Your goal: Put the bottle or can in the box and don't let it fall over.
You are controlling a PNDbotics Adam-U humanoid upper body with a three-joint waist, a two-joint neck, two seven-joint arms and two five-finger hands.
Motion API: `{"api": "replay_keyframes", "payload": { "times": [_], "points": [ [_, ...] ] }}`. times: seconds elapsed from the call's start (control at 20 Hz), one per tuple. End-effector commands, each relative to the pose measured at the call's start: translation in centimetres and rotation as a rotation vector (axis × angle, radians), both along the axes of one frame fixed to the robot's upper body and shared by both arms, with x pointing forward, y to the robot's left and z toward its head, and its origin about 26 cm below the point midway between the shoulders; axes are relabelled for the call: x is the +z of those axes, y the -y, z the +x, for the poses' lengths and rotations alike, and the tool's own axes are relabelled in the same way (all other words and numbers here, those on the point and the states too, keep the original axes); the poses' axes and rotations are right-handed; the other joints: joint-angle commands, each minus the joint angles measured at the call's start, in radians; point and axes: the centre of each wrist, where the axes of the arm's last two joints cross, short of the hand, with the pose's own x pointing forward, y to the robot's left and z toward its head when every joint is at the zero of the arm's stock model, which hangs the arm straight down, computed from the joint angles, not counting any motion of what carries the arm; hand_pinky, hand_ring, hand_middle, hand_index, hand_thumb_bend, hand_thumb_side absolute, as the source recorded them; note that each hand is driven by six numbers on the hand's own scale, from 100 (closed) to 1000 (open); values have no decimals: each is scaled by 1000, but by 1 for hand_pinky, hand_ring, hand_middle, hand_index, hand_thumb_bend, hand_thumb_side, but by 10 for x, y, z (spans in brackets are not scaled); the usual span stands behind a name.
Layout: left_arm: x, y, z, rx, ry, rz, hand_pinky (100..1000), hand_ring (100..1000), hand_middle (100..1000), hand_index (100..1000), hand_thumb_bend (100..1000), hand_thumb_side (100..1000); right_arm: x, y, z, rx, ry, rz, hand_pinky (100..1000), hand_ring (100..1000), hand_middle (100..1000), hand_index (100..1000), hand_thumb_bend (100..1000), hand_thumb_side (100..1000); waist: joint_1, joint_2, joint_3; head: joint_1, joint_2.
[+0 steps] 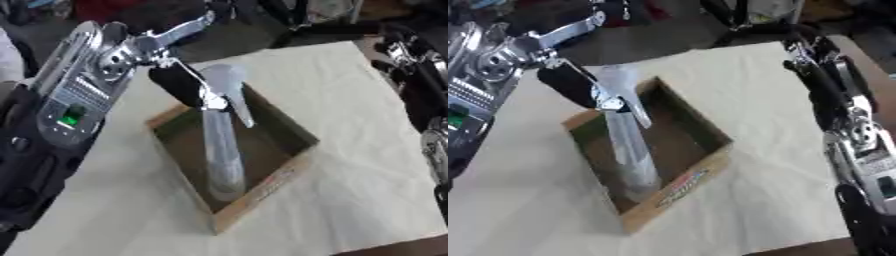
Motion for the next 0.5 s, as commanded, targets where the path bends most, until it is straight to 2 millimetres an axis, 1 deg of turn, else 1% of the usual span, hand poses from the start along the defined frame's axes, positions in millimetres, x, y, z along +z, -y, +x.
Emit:
{"api": "replay_keyframes", "payload": {
  "times": [0.05, 0.15, 0.2, 0.25, 0.3, 0.35, 0.4, 0.45, 0.5],
  "points": [
    [9, -12, 0, -16, -52, 86, 969, 912, 933, 953, 481, 395, 10, 4, -3, -8, 30, -11, 900, 945, 1000, 901, 100, 573, -9, -20, 3, -4, -8],
    [8, -17, 3, -19, -101, 128, 963, 907, 926, 947, 573, 386, 10, 4, -3, -8, 31, -12, 900, 945, 1000, 901, 100, 572, -10, -20, 4, -5, -8],
    [8, -19, 3, -22, -117, 137, 960, 904, 922, 942, 603, 380, 10, 4, -3, -8, 31, -12, 900, 944, 1000, 901, 100, 572, -11, -20, 4, -6, -9],
    [9, -22, 3, -23, -125, 143, 947, 889, 899, 904, 737, 233, 10, 4, -3, -9, 30, -13, 900, 944, 1000, 900, 100, 571, -12, -20, 5, -8, -8],
    [10, -24, 2, -21, -127, 148, 938, 881, 888, 882, 754, 100, 9, 4, -3, -9, 30, -13, 900, 944, 1000, 900, 100, 571, -13, -20, 5, -9, -8],
    [11, -26, 2, -22, -128, 153, 931, 877, 880, 861, 722, 100, 9, 4, -3, -9, 30, -13, 900, 944, 1000, 900, 100, 571, -13, -19, 6, -10, -8],
    [12, -27, 1, -27, -133, 159, 924, 873, 876, 849, 666, 100, 9, 4, -3, -9, 30, -13, 900, 944, 1000, 900, 100, 571, -14, -19, 7, -10, -7],
    [11, -28, 2, -38, -149, 167, 920, 870, 874, 844, 642, 100, 9, 4, -3, -9, 30, -13, 900, 944, 1000, 900, 100, 571, -15, -18, 8, -10, -7],
    [10, -29, 2, -50, -166, 175, 919, 869, 872, 842, 639, 100, 9, 4, -3, -9, 29, -14, 900, 944, 1000, 900, 100, 572, -15, -17, 8, -11, -6]
  ]
}}
